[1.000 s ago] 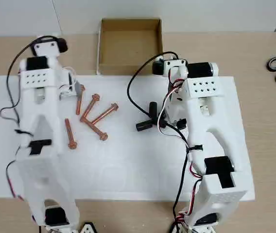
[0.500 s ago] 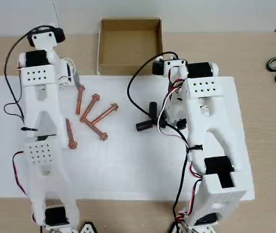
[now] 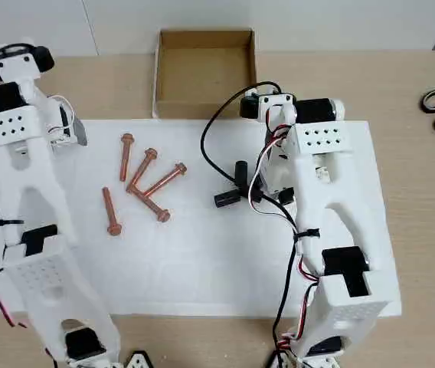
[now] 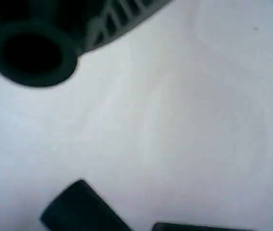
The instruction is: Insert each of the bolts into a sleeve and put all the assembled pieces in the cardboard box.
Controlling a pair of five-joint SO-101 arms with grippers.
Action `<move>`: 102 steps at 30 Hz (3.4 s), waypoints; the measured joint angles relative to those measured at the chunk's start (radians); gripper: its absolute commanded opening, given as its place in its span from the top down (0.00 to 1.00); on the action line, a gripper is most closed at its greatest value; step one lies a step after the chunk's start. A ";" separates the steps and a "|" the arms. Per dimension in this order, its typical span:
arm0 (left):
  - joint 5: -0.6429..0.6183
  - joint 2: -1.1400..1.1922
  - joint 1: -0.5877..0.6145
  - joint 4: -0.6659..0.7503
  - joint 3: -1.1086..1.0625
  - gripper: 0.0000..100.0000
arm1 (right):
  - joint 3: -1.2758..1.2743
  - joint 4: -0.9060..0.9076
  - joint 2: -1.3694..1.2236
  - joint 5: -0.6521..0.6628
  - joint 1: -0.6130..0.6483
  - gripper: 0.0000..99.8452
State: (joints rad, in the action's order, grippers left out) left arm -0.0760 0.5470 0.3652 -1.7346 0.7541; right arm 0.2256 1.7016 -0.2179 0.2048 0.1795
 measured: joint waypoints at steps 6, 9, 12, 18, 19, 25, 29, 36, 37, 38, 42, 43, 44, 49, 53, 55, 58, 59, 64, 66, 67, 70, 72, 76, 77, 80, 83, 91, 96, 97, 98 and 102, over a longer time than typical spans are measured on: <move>0.002 -0.052 0.000 0.000 -0.086 0.79 | 0.000 0.000 0.000 0.000 0.000 1.00; 0.002 -0.060 0.000 0.000 -0.114 0.79 | 0.000 0.000 0.000 0.000 0.000 1.00; 0.003 -0.078 0.000 0.000 -0.137 0.79 | 0.000 0.000 0.000 0.000 0.000 1.00; 0.002 -0.089 0.000 0.000 -0.153 0.79 | -0.002 0.000 0.000 0.000 0.000 1.00; 0.002 -0.089 0.000 0.000 -0.153 0.79 | -0.002 0.000 0.000 0.000 0.000 1.00; 0.002 -0.089 0.000 0.000 -0.153 0.79 | -0.002 0.000 0.000 0.000 0.000 1.00; 0.002 -0.089 0.000 0.000 -0.157 0.79 | -0.002 0.000 0.000 0.000 0.000 1.00; 0.008 -0.089 -0.002 0.000 -0.158 0.79 | -0.002 0.000 0.000 0.000 0.000 1.00; 0.012 -0.089 -0.006 0.000 -0.158 0.79 | -0.002 0.000 0.000 0.000 0.000 1.00; 0.012 -0.089 -0.012 0.000 -0.158 0.79 | -0.002 0.000 0.000 0.000 0.000 1.00; 0.015 -0.089 -0.052 0.000 -0.158 0.79 | -0.002 0.000 0.000 0.000 0.000 1.00; 0.015 -0.089 -0.064 0.000 -0.158 0.79 | -0.002 0.000 0.000 0.000 0.000 1.00; 0.015 -0.089 -0.077 0.000 -0.158 0.79 | -0.002 0.000 0.000 0.000 0.000 1.00; 0.020 -0.089 -0.123 0.002 -0.158 0.79 | -0.002 0.000 0.000 0.000 0.000 1.00; 0.015 -0.089 -0.123 0.002 -0.158 0.79 | -0.002 0.000 0.000 0.000 0.000 1.00; 0.015 -0.089 -0.123 0.002 -0.158 0.79 | -0.002 0.000 0.000 0.000 0.000 1.00; 0.017 -0.089 -0.123 0.006 -0.158 0.79 | -0.002 0.000 0.000 0.000 0.000 1.00; 0.017 -0.089 -0.123 0.014 -0.158 0.79 | -0.002 0.000 0.000 0.000 0.000 1.00; 0.017 -0.075 -0.123 0.043 -0.158 0.79 | -0.002 0.000 0.000 0.000 0.000 1.00; 0.015 -0.038 -0.130 0.048 -0.158 0.79 | -0.002 0.000 0.000 0.000 0.000 1.00; 0.015 -0.015 -0.135 0.049 -0.158 0.79 | -0.002 0.000 0.000 0.000 0.000 1.00; 0.018 0.044 -0.147 0.049 -0.117 0.79 | -0.002 0.000 0.000 0.000 0.000 1.00; 0.015 0.078 -0.157 0.049 -0.063 0.79 | -0.002 0.000 0.000 0.000 0.000 1.00; 0.015 0.161 -0.193 0.049 0.038 0.79 | -0.002 0.000 0.000 0.000 0.000 1.00; 0.017 0.184 -0.201 0.049 0.063 0.79 | -0.002 0.000 0.000 0.000 0.000 1.00; 0.020 0.264 -0.219 0.049 0.135 0.79 | -0.002 0.000 0.000 0.000 0.000 1.00; 0.003 0.333 -0.218 0.049 0.206 0.79 | -0.002 0.000 0.000 0.000 0.000 1.00; -0.006 0.456 -0.216 0.049 0.351 0.80 | -0.002 0.000 0.000 0.000 0.000 1.00; -0.006 0.511 -0.216 0.049 0.402 0.86 | -0.002 0.000 0.000 0.000 0.000 1.00; -0.006 0.522 -0.216 0.049 0.411 0.86 | -0.002 0.000 0.000 0.000 0.000 1.00; -0.006 0.535 -0.216 0.049 0.422 0.86 | -0.002 0.000 0.000 0.000 0.000 1.00; -0.005 0.574 -0.216 0.049 0.456 0.86 | -0.002 0.000 0.000 0.000 0.000 1.00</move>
State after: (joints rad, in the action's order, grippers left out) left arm -0.0806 1.1208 0.1488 -1.6855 1.2098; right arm 0.2240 1.7016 -0.2179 0.2048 0.1795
